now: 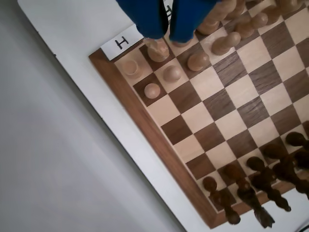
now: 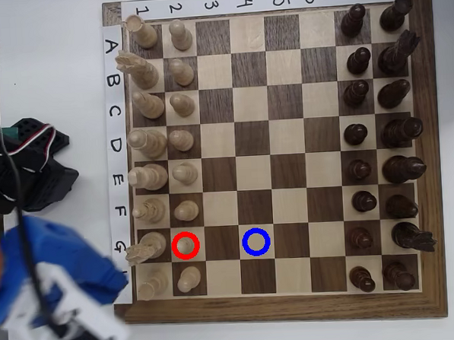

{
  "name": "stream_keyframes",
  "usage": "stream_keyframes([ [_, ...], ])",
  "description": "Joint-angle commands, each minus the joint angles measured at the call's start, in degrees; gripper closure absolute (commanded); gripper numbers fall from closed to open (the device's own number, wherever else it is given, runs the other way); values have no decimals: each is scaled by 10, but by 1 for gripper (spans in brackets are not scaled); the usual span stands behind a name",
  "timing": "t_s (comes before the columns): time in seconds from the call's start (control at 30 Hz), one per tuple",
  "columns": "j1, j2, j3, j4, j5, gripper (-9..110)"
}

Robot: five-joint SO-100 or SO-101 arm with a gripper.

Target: Move the piece to destination

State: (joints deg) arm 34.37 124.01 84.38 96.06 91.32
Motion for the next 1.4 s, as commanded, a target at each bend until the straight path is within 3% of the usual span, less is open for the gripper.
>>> stream_keyframes([
  [0.0, -87, -36, 46, -13, 72, 101],
  [0.33, -111, -91, 88, -62, 92, 101],
  [1.37, -78, -125, 235, -227, 47, 81],
])
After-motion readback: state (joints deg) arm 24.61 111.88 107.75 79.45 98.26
